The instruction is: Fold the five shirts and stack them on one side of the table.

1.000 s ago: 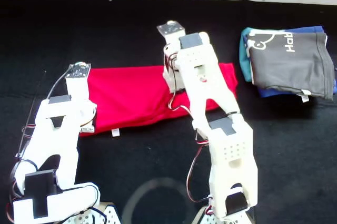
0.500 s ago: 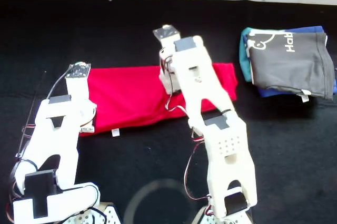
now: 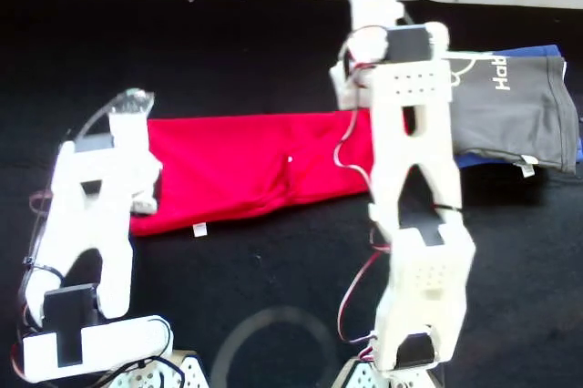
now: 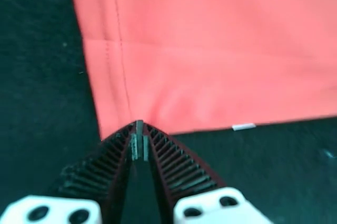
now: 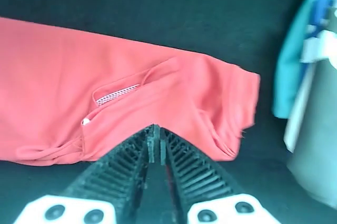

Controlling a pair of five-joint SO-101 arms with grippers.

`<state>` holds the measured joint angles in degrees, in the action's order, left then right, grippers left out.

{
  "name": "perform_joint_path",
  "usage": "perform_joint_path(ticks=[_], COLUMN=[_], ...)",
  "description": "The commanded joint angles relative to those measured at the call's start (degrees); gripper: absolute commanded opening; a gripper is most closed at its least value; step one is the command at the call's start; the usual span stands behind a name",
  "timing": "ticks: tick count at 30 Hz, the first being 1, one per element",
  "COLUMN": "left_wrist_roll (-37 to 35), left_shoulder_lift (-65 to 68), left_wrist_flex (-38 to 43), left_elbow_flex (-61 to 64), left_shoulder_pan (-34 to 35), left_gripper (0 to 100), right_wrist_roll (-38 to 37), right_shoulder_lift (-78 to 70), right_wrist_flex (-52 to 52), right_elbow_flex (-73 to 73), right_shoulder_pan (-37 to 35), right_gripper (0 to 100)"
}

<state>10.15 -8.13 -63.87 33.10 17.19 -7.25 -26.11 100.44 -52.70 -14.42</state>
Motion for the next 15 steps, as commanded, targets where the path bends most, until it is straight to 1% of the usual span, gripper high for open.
perform_joint_path(ticks=[1, 4, 6, 8, 11, 15], left_wrist_roll=[-0.4, -0.4, -0.4, -0.4, -0.4, -0.4], left_shoulder_lift=[-0.8, -0.1, 0.4, 2.7, 7.9, 14.4], left_wrist_flex=[-8.9, -12.8, -11.8, -8.9, -4.4, 1.0], left_elbow_flex=[-12.4, -17.3, -17.3, -17.0, -17.2, -17.3], left_shoulder_pan=[0.1, 1.4, 3.2, 5.0, 7.4, 8.3], left_gripper=[4, 13, 20, 25, 26, 26], right_wrist_roll=[-0.5, -0.5, -1.2, -4.6, -9.0, -12.0], right_shoulder_lift=[10.5, 18.5, 24.0, 29.6, 37.6, 46.3], right_wrist_flex=[0.7, 0.6, 0.5, 0.5, 0.5, 0.5], right_elbow_flex=[7.1, 17.5, 23.8, 29.5, 37.0, 46.4], right_shoulder_pan=[1.4, 1.1, 1.1, 1.3, 1.4, 1.4], right_gripper=[0.6, 0.6, 0.6, 0.6, 0.6, 0.6])
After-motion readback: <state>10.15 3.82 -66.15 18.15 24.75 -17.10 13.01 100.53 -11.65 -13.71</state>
